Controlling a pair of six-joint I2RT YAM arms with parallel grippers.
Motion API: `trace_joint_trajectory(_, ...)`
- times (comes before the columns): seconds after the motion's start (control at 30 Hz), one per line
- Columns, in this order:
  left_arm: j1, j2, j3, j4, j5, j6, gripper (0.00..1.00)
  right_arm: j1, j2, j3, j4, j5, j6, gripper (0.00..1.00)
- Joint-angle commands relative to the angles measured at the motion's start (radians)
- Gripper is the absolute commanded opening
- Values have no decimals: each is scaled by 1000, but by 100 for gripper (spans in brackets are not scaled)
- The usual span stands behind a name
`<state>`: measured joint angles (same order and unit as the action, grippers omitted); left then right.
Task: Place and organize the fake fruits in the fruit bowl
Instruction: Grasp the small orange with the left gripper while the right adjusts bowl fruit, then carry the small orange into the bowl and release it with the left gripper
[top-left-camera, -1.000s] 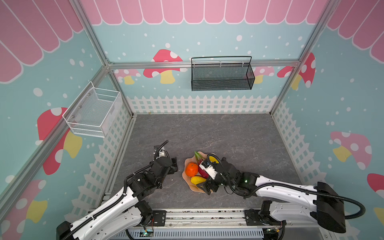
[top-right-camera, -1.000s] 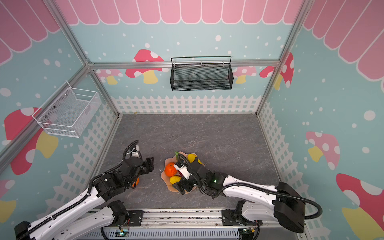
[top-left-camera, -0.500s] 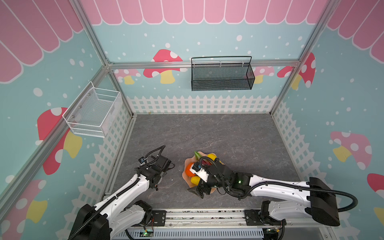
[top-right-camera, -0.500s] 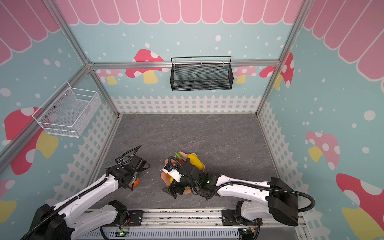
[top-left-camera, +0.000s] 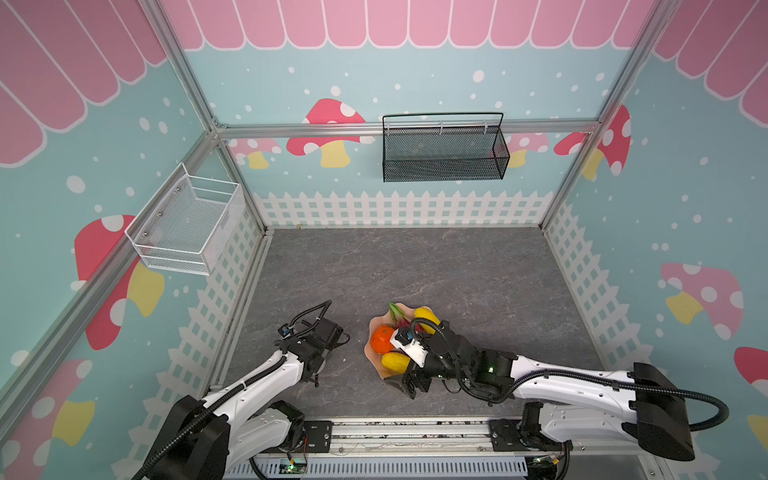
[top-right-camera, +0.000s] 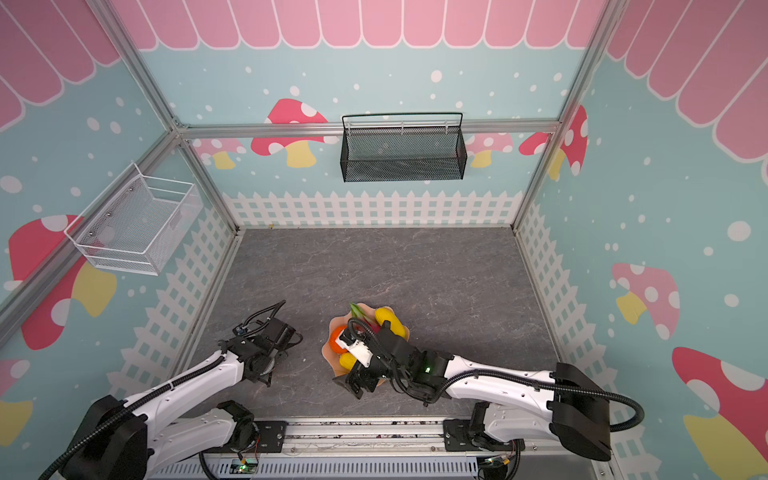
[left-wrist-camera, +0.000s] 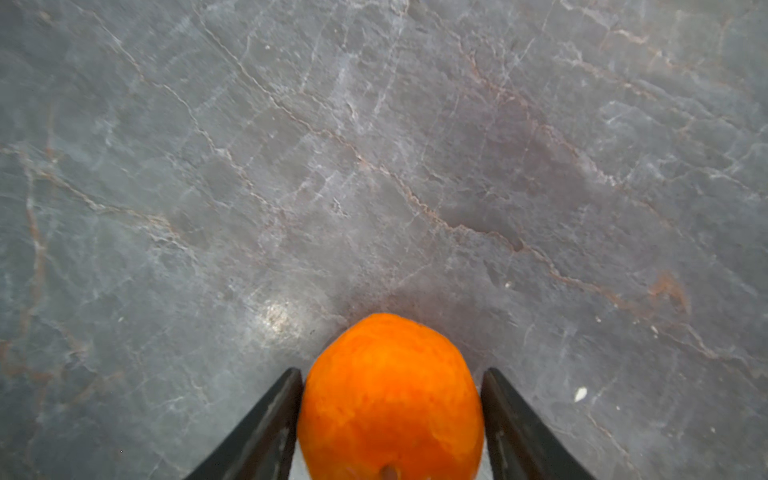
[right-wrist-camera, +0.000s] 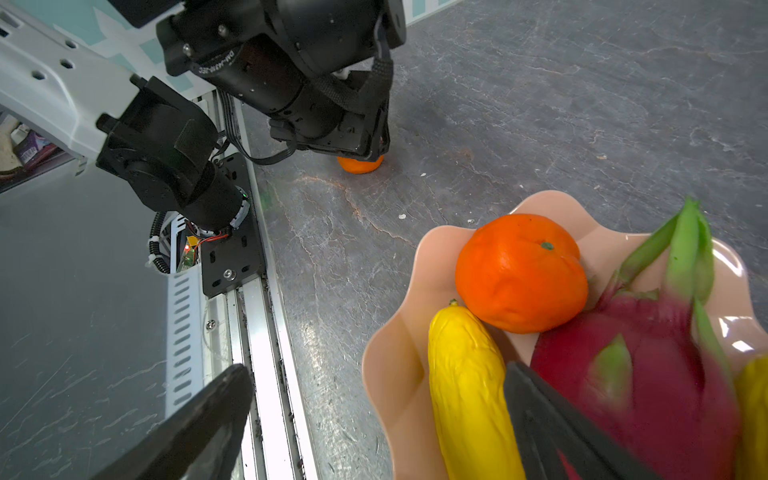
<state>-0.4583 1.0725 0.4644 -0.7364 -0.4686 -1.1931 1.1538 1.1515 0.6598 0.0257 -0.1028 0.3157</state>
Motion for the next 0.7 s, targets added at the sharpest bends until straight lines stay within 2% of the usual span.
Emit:
trace_joint_trajectory(0.0, 6, -55, -5, 35, -7, 7, 60, -19, -59, -25, -16, 29, 35, 98)
trace_joint_trajectory(0.1, 2, -115, 6, 30, -4, 52, 47, -47, -110, -44, -32, 35, 54, 98)
trace_joint_trajectory(0.23, -59, -186, 61, 14, 3, 118, 43, -137, -179, -62, -119, 69, 151, 98)
trace_joint_trajectory(0.33, -217, -188, 164, 19, -24, 174, 43, -296, -240, -107, -196, 46, 258, 98)
trace_joint_trajectory(0.4, -329, -171, 237, 49, -44, 223, 44, -361, -293, -143, -222, 25, 273, 98)
trace_joint_trajectory(0.53, -506, -104, 352, 171, 42, 376, 44, -393, -393, -180, -289, -3, 308, 98)
trace_joint_trajectory(0.67, -609, 49, 437, 254, 143, 484, 44, -393, -494, -239, -295, -73, 345, 98)
